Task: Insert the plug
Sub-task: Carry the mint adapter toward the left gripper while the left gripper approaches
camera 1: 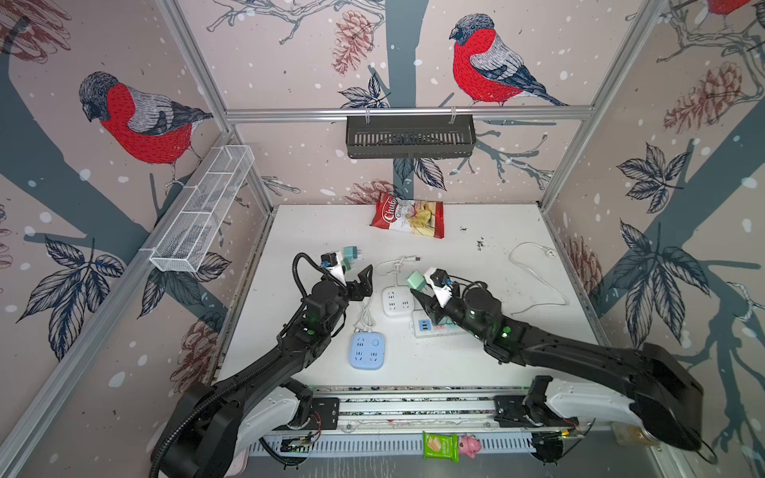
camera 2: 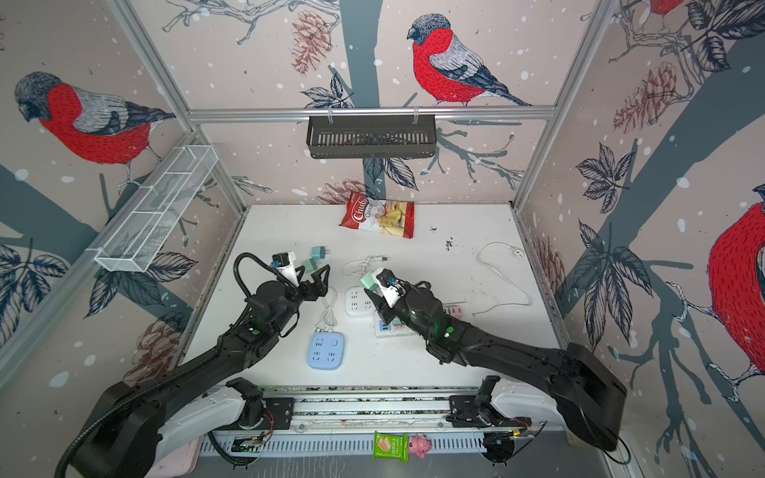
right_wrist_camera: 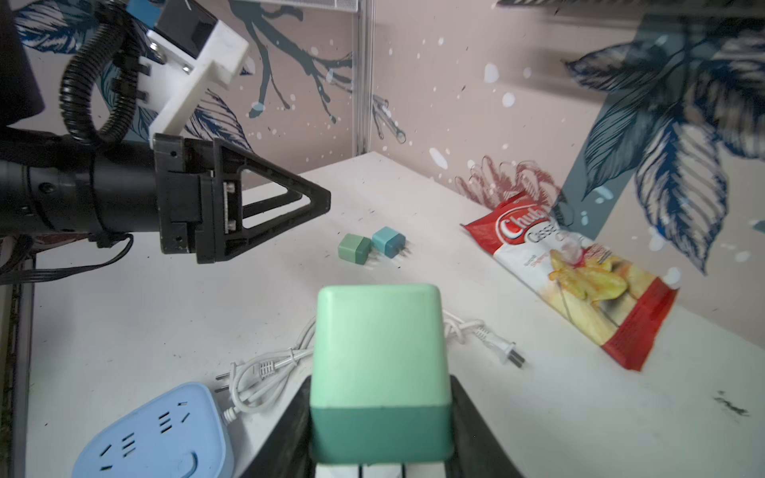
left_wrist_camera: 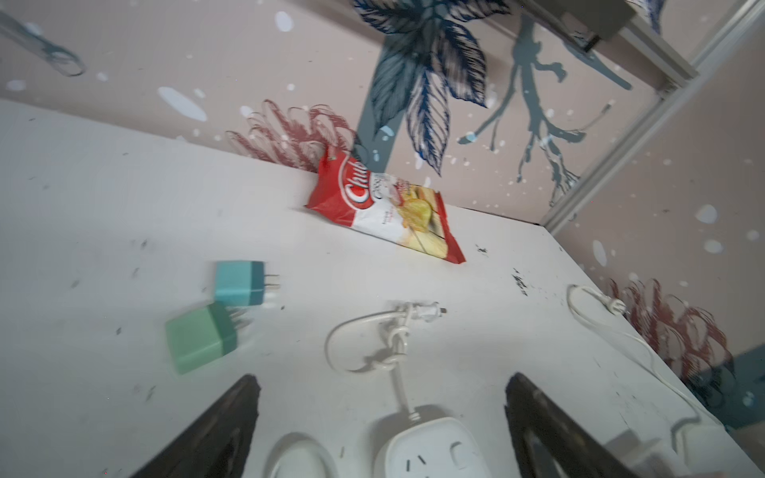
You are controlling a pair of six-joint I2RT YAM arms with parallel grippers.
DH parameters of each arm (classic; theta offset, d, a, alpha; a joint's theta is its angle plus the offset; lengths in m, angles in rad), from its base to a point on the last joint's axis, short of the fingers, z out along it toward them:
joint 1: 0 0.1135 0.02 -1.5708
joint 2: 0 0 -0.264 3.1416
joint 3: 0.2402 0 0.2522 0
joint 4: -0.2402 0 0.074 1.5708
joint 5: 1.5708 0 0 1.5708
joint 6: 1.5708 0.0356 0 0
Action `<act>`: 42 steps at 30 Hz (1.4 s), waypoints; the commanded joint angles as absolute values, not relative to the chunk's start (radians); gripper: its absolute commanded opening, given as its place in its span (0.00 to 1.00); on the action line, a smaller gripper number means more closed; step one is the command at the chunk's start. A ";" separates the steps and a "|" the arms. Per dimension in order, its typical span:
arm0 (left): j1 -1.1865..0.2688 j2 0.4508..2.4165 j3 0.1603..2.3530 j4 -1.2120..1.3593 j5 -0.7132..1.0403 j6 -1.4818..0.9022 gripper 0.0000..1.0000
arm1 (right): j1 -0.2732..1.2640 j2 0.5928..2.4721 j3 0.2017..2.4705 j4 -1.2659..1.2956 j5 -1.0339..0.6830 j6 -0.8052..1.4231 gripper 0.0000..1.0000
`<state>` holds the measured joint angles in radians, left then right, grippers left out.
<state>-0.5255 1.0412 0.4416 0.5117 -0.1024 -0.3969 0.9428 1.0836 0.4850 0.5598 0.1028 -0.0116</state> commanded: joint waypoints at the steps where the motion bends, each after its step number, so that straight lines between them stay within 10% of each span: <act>1: -0.564 1.044 0.537 0.401 -0.010 -0.339 0.92 | 0.913 0.971 0.389 0.706 0.111 -0.065 0.21; 14: -0.653 1.126 0.837 0.205 0.339 -0.342 0.88 | 0.886 0.827 0.222 0.859 0.025 -0.231 0.08; 42: -0.755 1.242 0.706 0.384 0.541 -0.175 0.75 | 0.898 0.985 0.110 1.146 -0.095 -0.411 0.03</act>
<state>-0.7483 1.2335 0.6899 0.3328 0.4511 -0.1852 0.8928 0.9833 0.1051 1.1236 -0.0795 -0.3958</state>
